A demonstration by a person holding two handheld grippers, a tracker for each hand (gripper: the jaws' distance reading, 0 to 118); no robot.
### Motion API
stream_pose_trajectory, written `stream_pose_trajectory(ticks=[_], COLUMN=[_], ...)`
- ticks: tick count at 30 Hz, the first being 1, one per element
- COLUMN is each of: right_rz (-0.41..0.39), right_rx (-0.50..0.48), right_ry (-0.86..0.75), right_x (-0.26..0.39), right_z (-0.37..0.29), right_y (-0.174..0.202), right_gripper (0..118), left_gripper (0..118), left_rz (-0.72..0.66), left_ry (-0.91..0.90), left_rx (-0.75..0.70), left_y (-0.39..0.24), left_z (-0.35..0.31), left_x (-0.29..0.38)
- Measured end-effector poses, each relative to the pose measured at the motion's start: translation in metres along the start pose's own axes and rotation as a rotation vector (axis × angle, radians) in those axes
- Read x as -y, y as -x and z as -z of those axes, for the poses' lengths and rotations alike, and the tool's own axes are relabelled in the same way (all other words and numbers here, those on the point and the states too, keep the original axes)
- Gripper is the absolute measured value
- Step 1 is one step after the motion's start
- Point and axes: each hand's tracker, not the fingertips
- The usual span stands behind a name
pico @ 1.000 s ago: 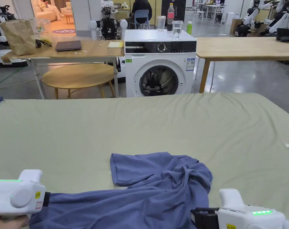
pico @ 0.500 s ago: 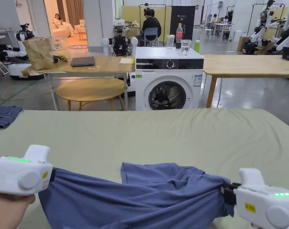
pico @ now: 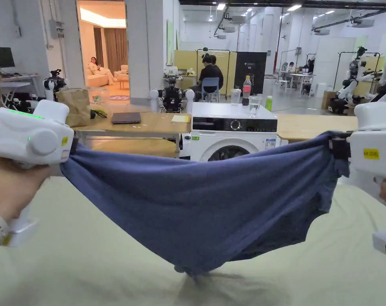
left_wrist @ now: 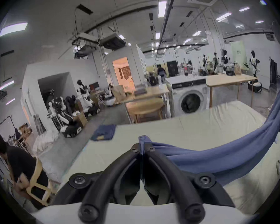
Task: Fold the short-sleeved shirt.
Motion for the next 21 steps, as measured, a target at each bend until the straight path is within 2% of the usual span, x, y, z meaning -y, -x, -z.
stream_pose_trajectory(ticks=[2,6,12,17,21], right_rz=[-0.017,0.013,0.038,0.059,0.047], right_rx=[0.034,0.055,0.093,0.100,0.099], right_ry=[-0.040,-0.106,-0.170,-0.181,-0.141], right_x=[-0.033,-0.082,-0.119,-0.121,-0.088], right_z=[-0.002,-0.003,0.008,0.025,0.051], right_y=[-0.004,-0.013,-0.021,-0.027,-0.025], right_gripper=[2,2,2,2,2], left_gripper=[0,0,0,0,0], left_rz=[-0.009,-0.037,-0.017,-0.031,-0.014], left_ry=[-0.039,-0.094,-0.175,-0.182,-0.132], left_rx=[-0.018,-0.030,-0.052,-0.053,-0.037], left_y=[0.007,0.014,0.013,0.009,-0.005], left_z=[-0.005,-0.011,-0.004,0.013,0.046], left_x=[-0.030,-0.080,-0.128,-0.135,-0.106])
